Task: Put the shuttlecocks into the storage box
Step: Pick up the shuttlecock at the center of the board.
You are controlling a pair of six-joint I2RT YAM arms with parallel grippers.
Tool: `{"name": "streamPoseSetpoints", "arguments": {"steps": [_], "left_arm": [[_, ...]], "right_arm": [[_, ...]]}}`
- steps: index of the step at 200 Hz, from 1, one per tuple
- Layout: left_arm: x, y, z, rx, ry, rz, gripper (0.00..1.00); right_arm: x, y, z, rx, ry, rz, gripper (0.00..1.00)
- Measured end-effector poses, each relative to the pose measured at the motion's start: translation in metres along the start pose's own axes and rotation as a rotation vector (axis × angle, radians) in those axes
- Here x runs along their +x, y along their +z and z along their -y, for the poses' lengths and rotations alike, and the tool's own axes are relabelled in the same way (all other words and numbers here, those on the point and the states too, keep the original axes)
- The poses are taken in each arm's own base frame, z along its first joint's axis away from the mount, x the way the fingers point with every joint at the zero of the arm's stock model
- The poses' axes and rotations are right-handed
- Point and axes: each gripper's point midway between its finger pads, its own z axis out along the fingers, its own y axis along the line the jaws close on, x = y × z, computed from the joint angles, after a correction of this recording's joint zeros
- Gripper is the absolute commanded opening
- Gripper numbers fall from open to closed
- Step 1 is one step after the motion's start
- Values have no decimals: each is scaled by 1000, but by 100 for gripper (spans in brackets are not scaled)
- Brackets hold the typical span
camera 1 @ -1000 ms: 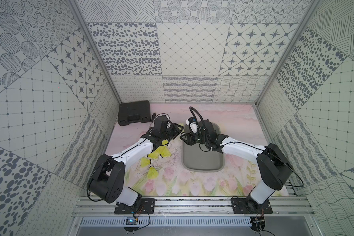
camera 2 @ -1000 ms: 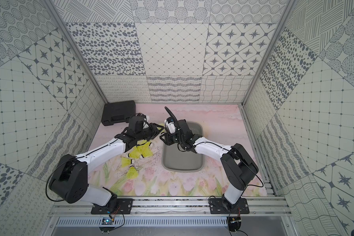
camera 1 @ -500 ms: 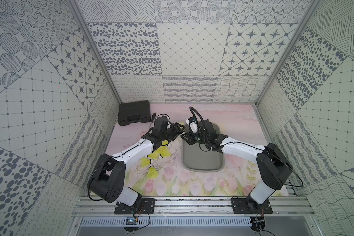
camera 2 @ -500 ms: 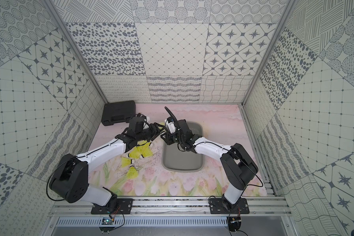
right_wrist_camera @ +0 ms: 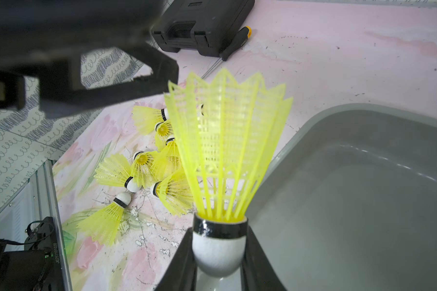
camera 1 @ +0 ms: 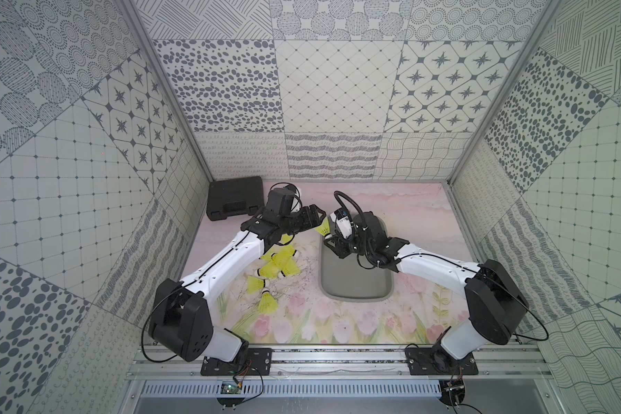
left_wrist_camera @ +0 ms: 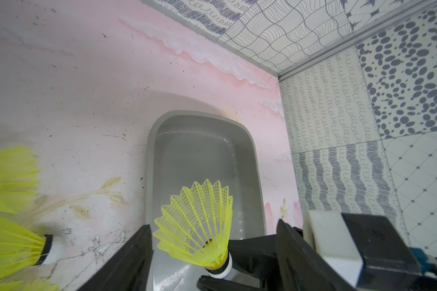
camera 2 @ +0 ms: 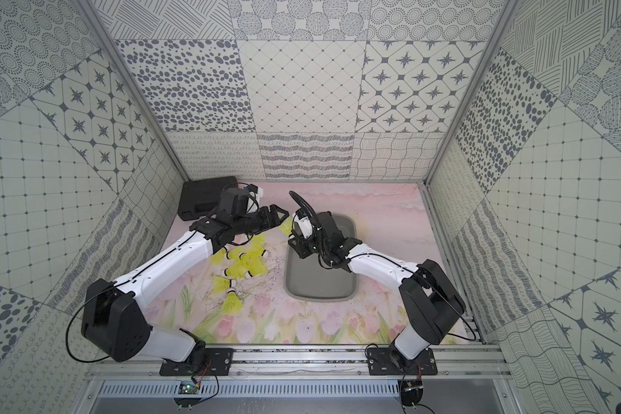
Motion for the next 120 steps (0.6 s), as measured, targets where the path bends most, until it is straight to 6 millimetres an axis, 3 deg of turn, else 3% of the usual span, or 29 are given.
{"name": "streamPoseSetpoints", "arguments": {"steps": [58,120], "left_arm": [[5,-13,7,-23,295,-127,77],[25,-8,8,36,498,-293,65]], "right_arm": [[6,-11,-2,-1,-43,-25,23],[10,-13,-6,-23,-62,-34,23]]}}
